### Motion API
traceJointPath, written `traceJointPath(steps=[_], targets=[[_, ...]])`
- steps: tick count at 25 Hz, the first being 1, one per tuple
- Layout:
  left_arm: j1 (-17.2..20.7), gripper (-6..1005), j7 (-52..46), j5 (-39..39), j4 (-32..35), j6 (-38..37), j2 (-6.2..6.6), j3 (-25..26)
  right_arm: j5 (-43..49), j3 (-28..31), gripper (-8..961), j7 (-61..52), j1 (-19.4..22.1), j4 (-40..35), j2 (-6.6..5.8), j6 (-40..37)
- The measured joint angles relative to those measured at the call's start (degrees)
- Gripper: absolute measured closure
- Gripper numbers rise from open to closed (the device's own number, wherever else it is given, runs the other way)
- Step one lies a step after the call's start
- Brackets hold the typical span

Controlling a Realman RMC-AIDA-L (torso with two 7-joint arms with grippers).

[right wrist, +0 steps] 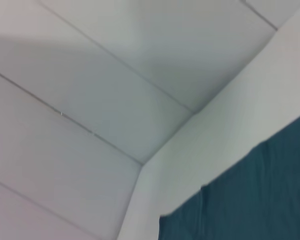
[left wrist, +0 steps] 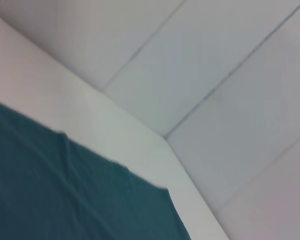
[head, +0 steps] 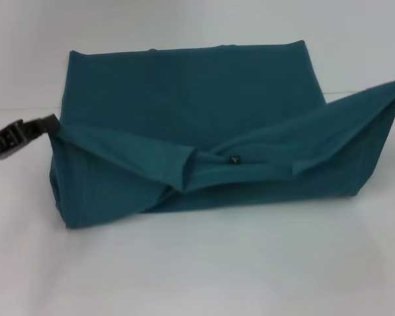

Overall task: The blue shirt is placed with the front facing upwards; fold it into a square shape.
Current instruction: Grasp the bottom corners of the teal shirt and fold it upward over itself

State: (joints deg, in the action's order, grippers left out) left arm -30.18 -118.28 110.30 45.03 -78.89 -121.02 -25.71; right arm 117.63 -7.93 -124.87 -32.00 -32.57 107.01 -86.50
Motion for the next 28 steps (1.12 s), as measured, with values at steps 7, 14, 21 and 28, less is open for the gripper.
traceJointPath(steps=[7, 14, 21, 28], targets=[[-1.8, 972, 6.3, -3.9, -3.0, 4.3, 0.72, -0.2, -2.7, -0.1, 932, 0.6, -0.5, 1.7, 0.47, 5.7], [-4.6, 964, 9.2, -3.8, -4.1, 7.4, 1.92, -0.5, -3.5, -0.6, 931, 1.7, -1.7, 2.9, 0.55, 9.1], [-7.3, 956, 14.1, -3.5, -7.0, 10.5, 3.39, -0.6, -3.6, -2.2, 931, 2.7, -3.0, 2.9, 1.32, 12.7], [-10.1, 948, 16.9, -2.5, -10.1, 15.5, 4.34, -0.9, -3.6, -2.5, 931, 3.7, -5.1, 3.0, 1.84, 16.6]])
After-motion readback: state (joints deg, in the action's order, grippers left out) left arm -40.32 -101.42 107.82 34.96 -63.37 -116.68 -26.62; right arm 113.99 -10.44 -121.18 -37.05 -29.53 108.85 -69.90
